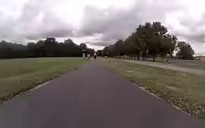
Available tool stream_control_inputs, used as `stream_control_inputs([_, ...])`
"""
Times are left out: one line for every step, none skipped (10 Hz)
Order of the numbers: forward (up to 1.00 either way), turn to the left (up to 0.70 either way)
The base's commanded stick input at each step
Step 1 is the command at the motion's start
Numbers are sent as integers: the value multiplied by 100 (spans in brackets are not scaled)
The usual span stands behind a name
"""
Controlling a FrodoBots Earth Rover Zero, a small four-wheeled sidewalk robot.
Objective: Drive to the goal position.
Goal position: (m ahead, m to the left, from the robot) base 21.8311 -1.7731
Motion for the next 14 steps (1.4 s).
stream_control_inputs([70, 0])
stream_control_inputs([70, 0])
stream_control_inputs([70, 0])
stream_control_inputs([70, 0])
stream_control_inputs([70, 0])
stream_control_inputs([70, 14])
stream_control_inputs([70, 14])
stream_control_inputs([70, 0])
stream_control_inputs([70, 14])
stream_control_inputs([70, 14])
stream_control_inputs([50, 24])
stream_control_inputs([70, 0])
stream_control_inputs([70, 0])
stream_control_inputs([70, 0])
